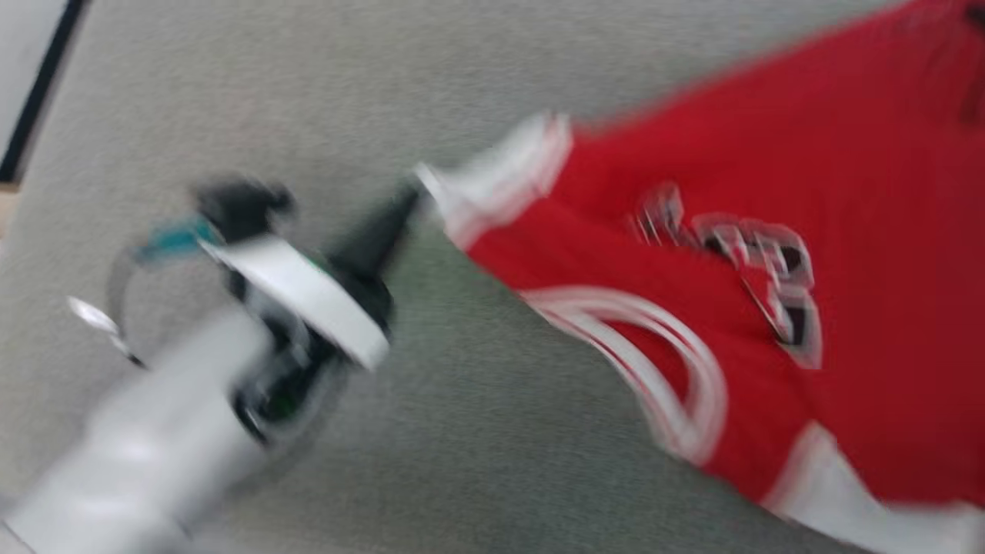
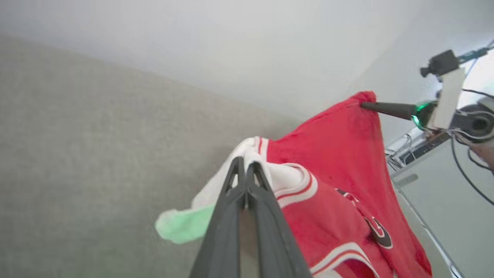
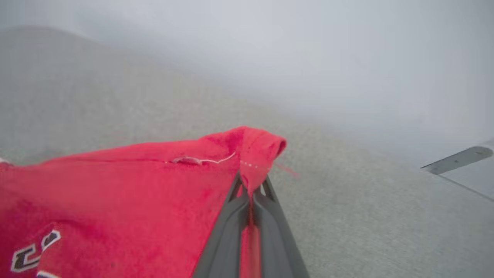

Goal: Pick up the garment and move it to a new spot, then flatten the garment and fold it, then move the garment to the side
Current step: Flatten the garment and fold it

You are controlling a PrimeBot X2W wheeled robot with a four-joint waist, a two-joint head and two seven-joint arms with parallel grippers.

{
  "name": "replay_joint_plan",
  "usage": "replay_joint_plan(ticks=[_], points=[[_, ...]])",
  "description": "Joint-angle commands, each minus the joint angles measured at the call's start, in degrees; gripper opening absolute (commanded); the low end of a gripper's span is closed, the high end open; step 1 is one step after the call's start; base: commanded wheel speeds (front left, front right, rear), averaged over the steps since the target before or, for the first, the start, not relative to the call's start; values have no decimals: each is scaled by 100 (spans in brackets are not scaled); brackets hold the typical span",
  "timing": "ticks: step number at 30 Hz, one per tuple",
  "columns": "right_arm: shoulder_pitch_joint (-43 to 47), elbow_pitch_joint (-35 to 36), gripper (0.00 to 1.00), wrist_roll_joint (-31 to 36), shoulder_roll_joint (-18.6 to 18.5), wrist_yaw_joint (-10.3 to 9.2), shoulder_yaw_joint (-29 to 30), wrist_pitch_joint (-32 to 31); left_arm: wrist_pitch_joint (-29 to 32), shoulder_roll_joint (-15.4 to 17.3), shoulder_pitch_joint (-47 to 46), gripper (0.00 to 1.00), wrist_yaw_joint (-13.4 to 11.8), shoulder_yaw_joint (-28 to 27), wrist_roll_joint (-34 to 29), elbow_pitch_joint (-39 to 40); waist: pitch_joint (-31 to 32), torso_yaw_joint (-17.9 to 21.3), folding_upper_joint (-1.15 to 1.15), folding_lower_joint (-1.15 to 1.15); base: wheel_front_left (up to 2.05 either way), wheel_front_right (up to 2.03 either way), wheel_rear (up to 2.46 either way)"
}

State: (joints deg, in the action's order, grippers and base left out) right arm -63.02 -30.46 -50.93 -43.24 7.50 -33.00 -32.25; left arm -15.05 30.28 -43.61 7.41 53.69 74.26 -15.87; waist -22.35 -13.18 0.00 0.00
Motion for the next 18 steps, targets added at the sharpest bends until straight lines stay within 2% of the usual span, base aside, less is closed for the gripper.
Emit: replay_joint_plan(ticks=[1,5,7,13,18], points=[[-65,-40,0,11,62,-2,25,78,0,28,-146,0,10,-73,2,-43,63,183,0,0,0,0,0],[-551,-495,0,103,307,-3,397,655,19,0,-944,0,10,-499,387,-484,-1,487,0,0,0,0,0],[-817,-707,0,163,385,-2,561,921,111,-141,-1379,0,10,-800,811,-678,-66,565,0,0,0,0,0],[-1814,-1252,0,494,607,-8,858,1577,120,-305,-3027,0,2,-1632,1308,-1704,-398,864,0,0,0,0,0],[-2538,-1767,0,842,953,-15,1010,2281,23,-329,-4238,0,-2,-2001,1082,-2370,-558,1070,0,0,0,0,0]])
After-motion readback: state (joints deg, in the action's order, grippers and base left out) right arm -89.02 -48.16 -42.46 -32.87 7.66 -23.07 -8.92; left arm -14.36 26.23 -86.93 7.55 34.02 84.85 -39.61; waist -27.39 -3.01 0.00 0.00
